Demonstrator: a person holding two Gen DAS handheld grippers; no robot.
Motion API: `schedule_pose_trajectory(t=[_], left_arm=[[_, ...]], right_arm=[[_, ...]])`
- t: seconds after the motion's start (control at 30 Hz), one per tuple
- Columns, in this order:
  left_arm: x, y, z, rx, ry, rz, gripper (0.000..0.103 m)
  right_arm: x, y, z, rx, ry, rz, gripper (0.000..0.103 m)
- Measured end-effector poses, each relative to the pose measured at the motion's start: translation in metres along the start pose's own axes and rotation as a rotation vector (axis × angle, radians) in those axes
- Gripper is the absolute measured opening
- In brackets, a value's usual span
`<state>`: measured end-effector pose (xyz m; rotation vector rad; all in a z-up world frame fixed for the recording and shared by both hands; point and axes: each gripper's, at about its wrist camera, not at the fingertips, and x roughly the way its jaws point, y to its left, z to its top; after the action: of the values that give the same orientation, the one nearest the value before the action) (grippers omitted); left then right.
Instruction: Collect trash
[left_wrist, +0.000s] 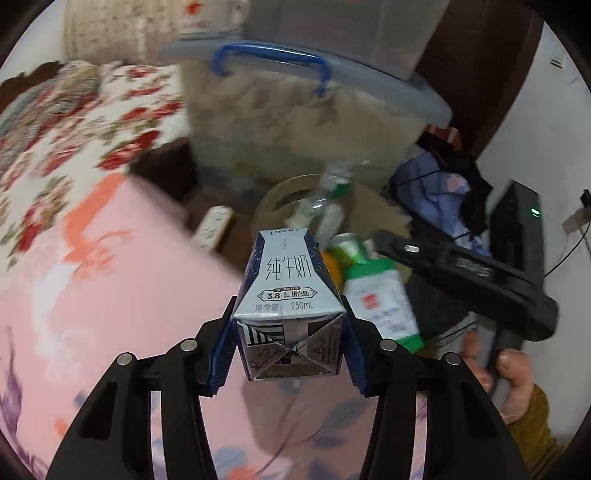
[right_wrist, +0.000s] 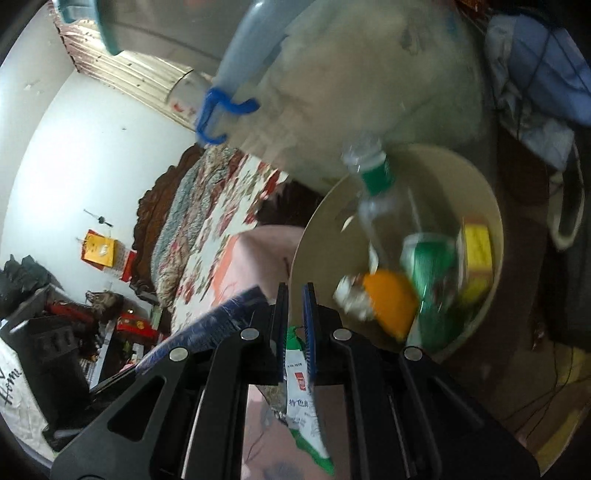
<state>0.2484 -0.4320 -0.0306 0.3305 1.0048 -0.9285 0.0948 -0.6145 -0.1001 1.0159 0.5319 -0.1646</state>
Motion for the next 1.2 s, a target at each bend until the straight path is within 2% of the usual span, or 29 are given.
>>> schedule_pose_trajectory(t=[0.2,0.23,0.3,0.33,0.37,0.4,0.6,0.7,0.8,0.97,1.03,1.2], left_arm=[[0.044,-0.025,0.04,0.058,0.003,0.016,0.05],[0.052,-0.026,0.044,0.065,0.021,0.039,0.063],[0.056,-0.024,0.044,0.052,0.031,0.076,0.072],[0.054,-0.021,0.041,0.045,0.025,0.059,0.073],[0.051,-0.018,0.037,0.04,0.023,0.048,0.073],[0.049,-0.013,0.034,0.034,0.023,0.05,0.073],[0.028,0.008,-0.004,-0.025,0.025,0.051,0.075],[0.008,0.018,-0.033,-0.065,-0.001,0.049,0.081],[-0.01,0.029,-0.063,-0.104,-0.009,0.058,0.081],[-0.04,0.034,-0.112,-0.122,-0.023,0.14,0.081],[-0.049,0.033,-0.127,-0.123,-0.03,0.153,0.086],[-0.074,0.028,-0.163,-0.119,-0.053,0.193,0.086]], right_arm=[[0.023,-0.013,0.051,-0.013,-0.04,-0.089,0.014],[0.03,-0.018,0.057,-0.005,-0.017,-0.109,0.013],[0.031,-0.026,0.057,0.04,0.004,-0.097,0.021],[0.027,-0.028,0.055,0.05,0.0,-0.079,0.039],[0.019,-0.027,0.05,0.035,-0.025,-0.083,0.071],[0.01,-0.024,0.043,0.016,-0.068,-0.1,0.08],[-0.026,-0.003,-0.01,-0.047,-0.101,-0.08,0.081],[-0.044,0.009,-0.045,-0.055,-0.118,-0.059,0.081],[-0.056,0.016,-0.078,-0.059,-0.126,-0.061,0.081],[-0.066,0.022,-0.134,-0.014,-0.111,-0.081,0.081],[-0.069,0.024,-0.151,0.002,-0.108,-0.1,0.081],[-0.078,0.037,-0.19,0.003,-0.1,-0.151,0.081]])
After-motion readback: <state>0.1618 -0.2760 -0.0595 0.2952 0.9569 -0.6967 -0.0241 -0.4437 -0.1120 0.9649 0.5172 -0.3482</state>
